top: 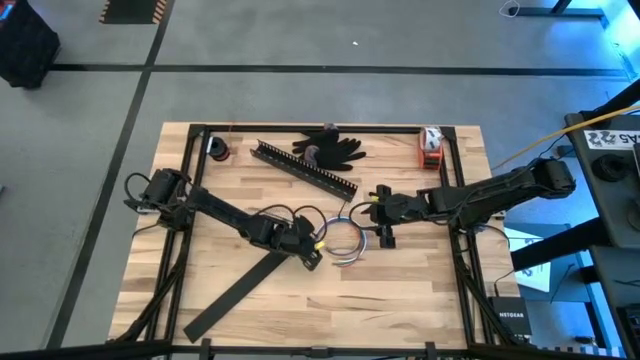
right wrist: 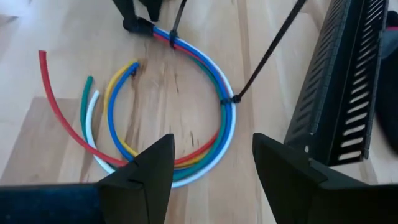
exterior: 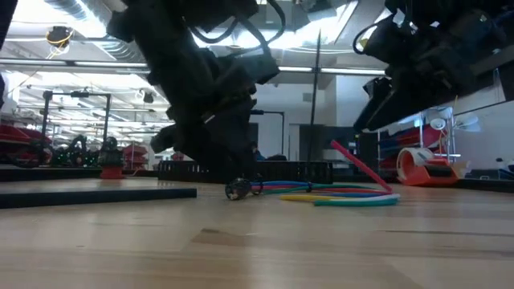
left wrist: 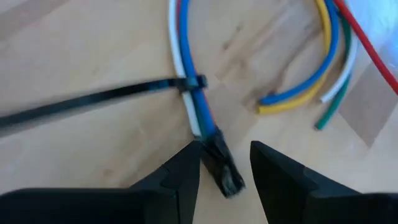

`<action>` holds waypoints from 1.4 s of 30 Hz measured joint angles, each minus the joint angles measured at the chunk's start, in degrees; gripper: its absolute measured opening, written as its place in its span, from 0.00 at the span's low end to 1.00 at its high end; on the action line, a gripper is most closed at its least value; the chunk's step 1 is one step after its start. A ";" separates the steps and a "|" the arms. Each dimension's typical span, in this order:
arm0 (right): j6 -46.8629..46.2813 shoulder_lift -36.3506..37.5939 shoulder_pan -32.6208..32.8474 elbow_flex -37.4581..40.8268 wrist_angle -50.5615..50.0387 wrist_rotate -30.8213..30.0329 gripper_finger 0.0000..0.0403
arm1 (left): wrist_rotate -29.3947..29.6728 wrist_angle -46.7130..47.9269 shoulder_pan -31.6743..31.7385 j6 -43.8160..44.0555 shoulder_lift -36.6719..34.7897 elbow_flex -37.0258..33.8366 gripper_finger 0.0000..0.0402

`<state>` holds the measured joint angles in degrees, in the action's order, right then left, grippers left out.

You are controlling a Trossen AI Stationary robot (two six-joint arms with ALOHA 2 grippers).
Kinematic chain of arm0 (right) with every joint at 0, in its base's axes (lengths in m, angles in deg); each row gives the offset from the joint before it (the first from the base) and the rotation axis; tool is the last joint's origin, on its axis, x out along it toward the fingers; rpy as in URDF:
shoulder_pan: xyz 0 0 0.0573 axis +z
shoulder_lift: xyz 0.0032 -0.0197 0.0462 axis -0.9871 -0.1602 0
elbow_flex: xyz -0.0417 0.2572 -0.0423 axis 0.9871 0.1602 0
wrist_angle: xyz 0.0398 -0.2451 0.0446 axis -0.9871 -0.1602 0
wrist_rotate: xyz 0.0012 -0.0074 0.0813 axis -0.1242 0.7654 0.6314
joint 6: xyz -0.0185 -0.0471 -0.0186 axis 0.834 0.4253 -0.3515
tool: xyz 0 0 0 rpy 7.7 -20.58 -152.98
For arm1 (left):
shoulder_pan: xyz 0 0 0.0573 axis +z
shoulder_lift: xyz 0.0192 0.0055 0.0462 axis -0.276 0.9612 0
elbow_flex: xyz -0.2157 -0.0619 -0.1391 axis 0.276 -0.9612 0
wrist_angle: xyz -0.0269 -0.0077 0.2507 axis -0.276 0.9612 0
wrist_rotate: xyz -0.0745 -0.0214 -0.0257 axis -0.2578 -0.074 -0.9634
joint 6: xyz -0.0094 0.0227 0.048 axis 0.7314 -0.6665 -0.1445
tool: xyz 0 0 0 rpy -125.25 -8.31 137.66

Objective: Ziptie cables
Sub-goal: Put the ziptied cable wires in a black cable duct

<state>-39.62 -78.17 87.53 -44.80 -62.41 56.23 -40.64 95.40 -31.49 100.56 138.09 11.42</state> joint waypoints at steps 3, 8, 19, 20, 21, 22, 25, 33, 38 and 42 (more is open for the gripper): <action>0.00 0.02 0.00 0.36 0.47 -0.01 0.52 | -0.05 -1.36 0.97 -0.94 1.23 0.05 0.33; 0.00 0.00 -0.02 0.39 0.45 -0.05 0.52 | 0.12 -2.29 2.64 -2.30 4.03 0.17 0.33; 0.19 -1.11 -0.11 0.42 -4.65 -5.69 0.52 | 2.36 7.23 4.22 -11.88 1.59 1.89 0.06; 0.51 -0.84 -0.38 0.42 -4.06 -5.68 0.52 | 3.04 10.51 4.41 -13.57 0.43 2.78 0.06; 0.97 -0.49 -0.58 0.42 -3.29 -5.58 0.52 | 3.61 12.69 4.70 -15.87 -0.76 4.31 0.06; 1.09 -0.04 -0.96 0.41 -2.57 -5.35 0.52 | 4.08 14.43 5.02 -18.05 -2.34 6.14 0.05; 1.11 0.53 -3.23 -0.09 0.02 -5.11 0.52 | 4.79 20.12 6.40 -25.69 -6.68 10.95 0.05; -0.10 0.10 -12.70 -0.13 10.36 -3.96 0.52 | 5.58 27.74 11.55 -43.84 -14.38 17.22 0.05; -1.48 -2.69 -16.20 -0.17 15.33 -1.85 0.52 | 6.01 34.76 14.89 -51.16 -19.15 18.00 0.05; -1.50 -7.86 -16.68 -0.15 20.62 1.03 0.52 | 6.32 35.22 17.41 -56.93 -24.81 18.31 0.05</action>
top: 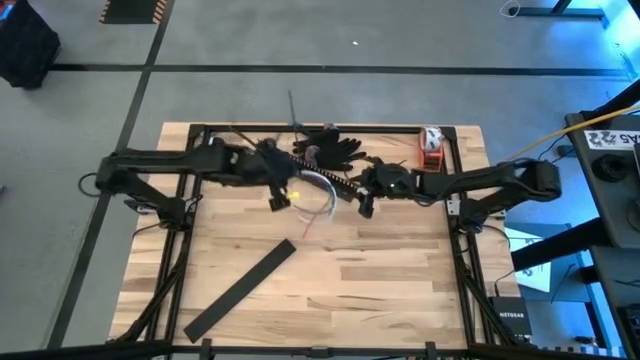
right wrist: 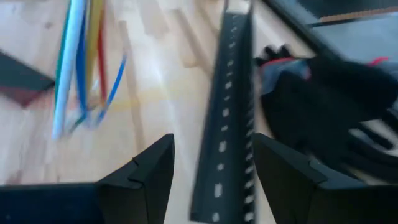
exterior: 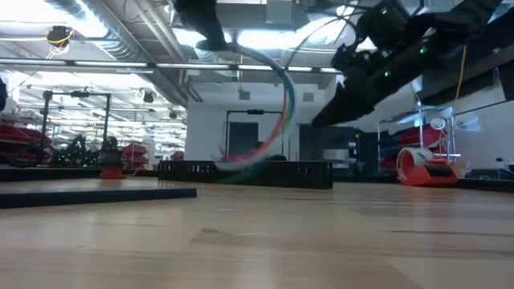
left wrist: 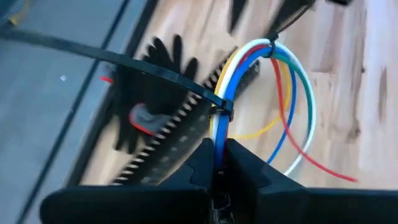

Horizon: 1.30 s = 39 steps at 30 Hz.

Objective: Ziptie cables
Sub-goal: Put the ziptied cable wires in a black cable duct

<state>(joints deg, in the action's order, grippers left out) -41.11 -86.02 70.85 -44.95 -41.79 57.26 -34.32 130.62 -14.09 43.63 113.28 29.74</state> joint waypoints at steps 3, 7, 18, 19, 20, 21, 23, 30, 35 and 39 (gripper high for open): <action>-0.27 -4.57 0.19 -0.23 2.07 0.55 0.52 | 0.02 0.46 1.48 -2.74 -3.85 -0.02 0.05; -2.91 -10.57 0.15 -1.90 2.53 -0.09 0.52 | -0.01 0.45 3.17 -6.11 -8.77 -0.04 0.04; -5.92 -19.71 0.15 -6.78 -1.63 -0.73 0.37 | -0.10 0.13 6.51 -12.88 -13.88 -0.04 0.04; -5.90 -19.68 0.15 -6.83 -1.91 -0.35 0.32 | -0.17 0.41 6.51 -13.28 -13.87 -0.04 0.04; -5.84 -19.66 0.15 -6.93 -1.92 0.65 0.26 | -0.20 0.42 6.51 -13.63 -13.84 -0.04 0.04; -5.50 -19.66 0.13 -7.08 -1.77 1.83 0.20 | -0.23 0.42 6.49 -14.22 -13.82 -0.04 0.04; -3.98 -19.47 0.15 -7.07 -2.50 5.19 0.07 | -0.23 0.28 6.47 -14.70 -13.76 -0.04 0.04; 1.47 -19.55 2.84 -6.90 -8.78 9.76 0.07 | -2.86 0.05 5.94 -12.67 -13.63 -0.07 0.04; 6.79 -19.32 6.01 -7.18 -11.67 10.37 0.01 | -5.18 -0.27 4.65 -9.99 -13.61 -0.07 0.04; 4.63 -19.25 7.45 -7.19 -12.24 10.49 0.04 | -5.51 -0.60 2.78 -7.27 -13.63 -0.07 0.04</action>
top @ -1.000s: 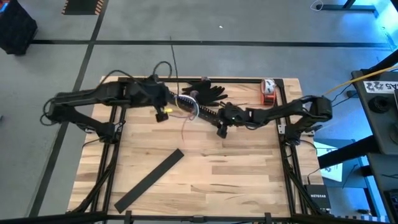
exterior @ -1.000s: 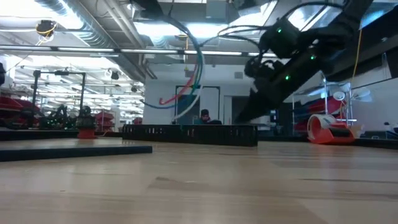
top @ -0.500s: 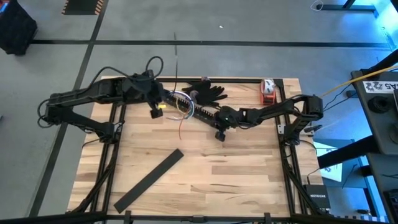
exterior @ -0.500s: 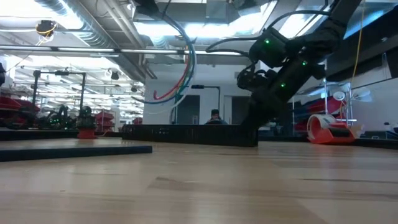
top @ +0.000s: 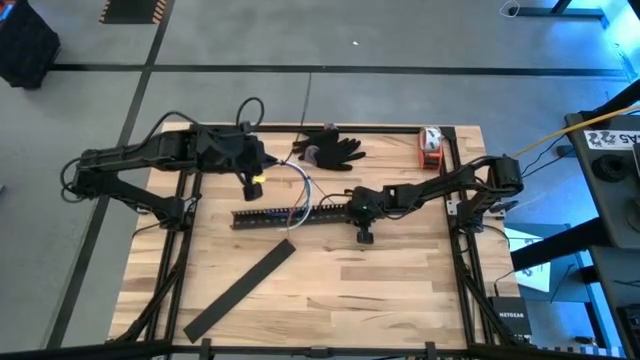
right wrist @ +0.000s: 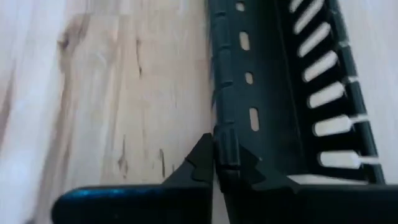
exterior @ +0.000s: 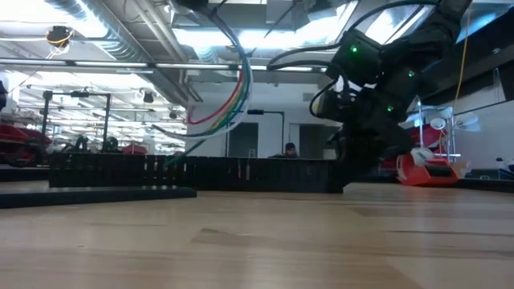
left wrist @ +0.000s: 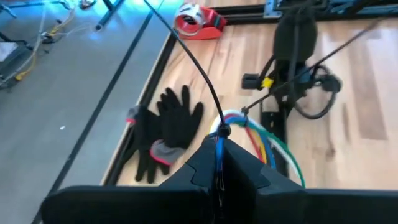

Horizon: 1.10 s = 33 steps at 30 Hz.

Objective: Ziptie cables
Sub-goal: Put the ziptied cable wires in a black cable duct

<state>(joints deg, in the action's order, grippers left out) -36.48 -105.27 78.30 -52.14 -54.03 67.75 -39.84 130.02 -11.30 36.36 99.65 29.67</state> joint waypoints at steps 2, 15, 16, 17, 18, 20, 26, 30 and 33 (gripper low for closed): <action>-3.81 -0.05 -0.03 -0.43 -0.63 0.00 0.07 | -0.02 -0.84 -0.76 0.55 0.00 0.00 0.05; 1.92 9.78 -1.03 -10.04 -11.34 -7.05 0.40 | 0.03 -1.64 -1.69 1.54 0.00 0.00 0.05; 2.44 10.28 -1.03 -10.60 -11.62 -8.04 0.42 | 0.03 -1.57 -1.69 1.81 0.00 0.00 0.05; 2.76 10.51 -1.02 -11.12 -12.40 -8.87 0.44 | 0.03 -0.91 -1.69 2.44 0.00 0.00 0.05; 2.88 10.56 -0.99 -11.52 -13.07 -9.63 0.46 | 0.02 0.20 -1.69 3.64 0.00 -0.02 0.05; 2.73 10.55 -0.92 -11.72 -13.45 -10.39 0.48 | 0.03 2.20 -1.68 6.08 0.05 -0.37 0.05; -1.92 10.51 -0.92 -11.69 -13.41 -10.71 0.52 | -0.16 12.26 2.59 7.56 2.58 -0.46 0.16; -6.36 10.51 -0.92 -11.69 -13.49 -10.70 0.52 | -7.33 13.23 8.03 7.88 4.37 -5.33 0.28; -8.53 10.51 -0.92 -11.69 -13.48 -10.43 0.52 | -10.99 8.62 11.94 6.65 4.85 -12.67 0.35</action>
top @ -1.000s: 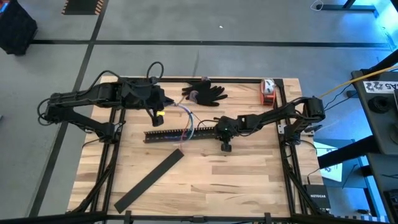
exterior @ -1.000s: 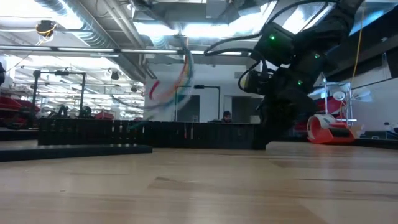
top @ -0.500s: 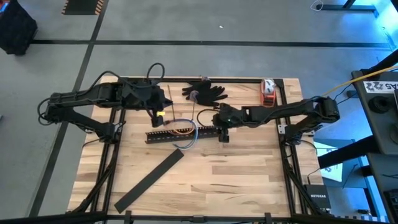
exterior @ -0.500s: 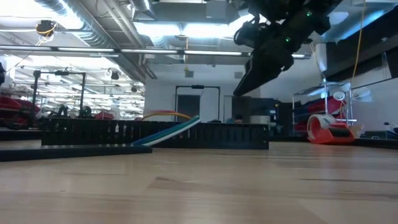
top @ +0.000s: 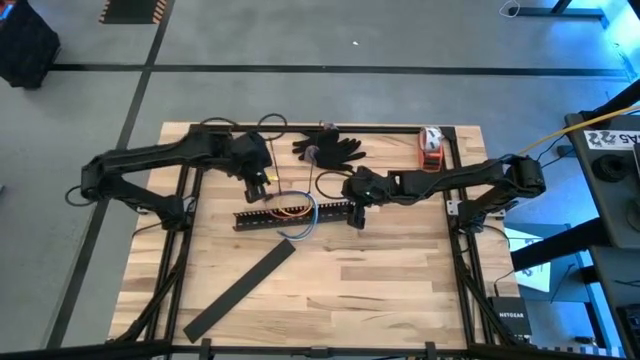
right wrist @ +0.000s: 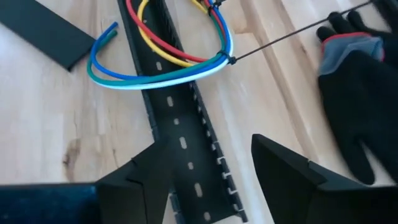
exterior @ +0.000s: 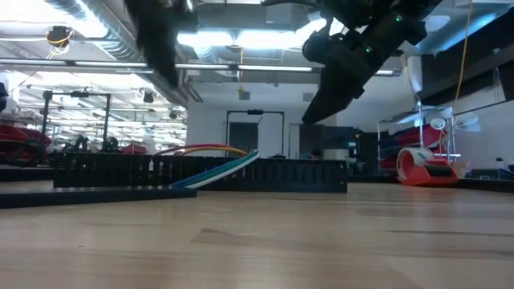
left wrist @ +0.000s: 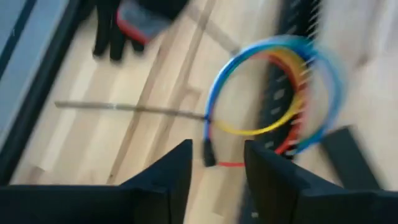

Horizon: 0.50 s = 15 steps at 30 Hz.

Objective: Ziptie cables
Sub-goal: Put the ziptied cable wires in a black cable duct

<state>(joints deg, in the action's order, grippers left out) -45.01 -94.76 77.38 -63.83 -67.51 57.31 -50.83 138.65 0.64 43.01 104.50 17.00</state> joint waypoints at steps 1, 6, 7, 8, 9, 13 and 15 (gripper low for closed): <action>-0.61 0.00 0.00 0.00 -0.09 0.54 0.52 | 0.00 -2.21 0.99 -0.47 0.28 -2.88 0.37; -3.99 0.00 0.04 0.00 -0.18 0.80 0.52 | -3.72 -15.78 4.50 -3.81 2.07 -15.81 0.41; -4.52 0.00 0.04 0.00 -0.20 0.79 0.52 | -5.69 -18.61 4.90 -3.92 2.67 -17.76 0.41; -5.03 0.00 0.04 0.00 -0.17 0.80 0.52 | -7.27 -20.71 5.18 -3.90 3.35 -19.46 0.41; -5.41 0.00 0.04 0.00 -0.19 0.80 0.52 | -8.51 -22.53 5.38 -3.88 4.08 -21.05 0.41; -6.72 0.00 0.02 0.00 -0.17 0.78 0.52 | -10.23 -29.86 5.55 -4.99 6.86 -25.36 0.41; -6.76 0.00 0.02 0.00 -0.17 0.72 0.52 | -10.29 -32.86 5.52 -5.28 8.82 -26.91 0.41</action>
<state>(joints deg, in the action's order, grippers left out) -51.77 -94.76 77.41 -63.83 -67.69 58.04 -61.12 105.79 6.15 37.73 113.32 -9.91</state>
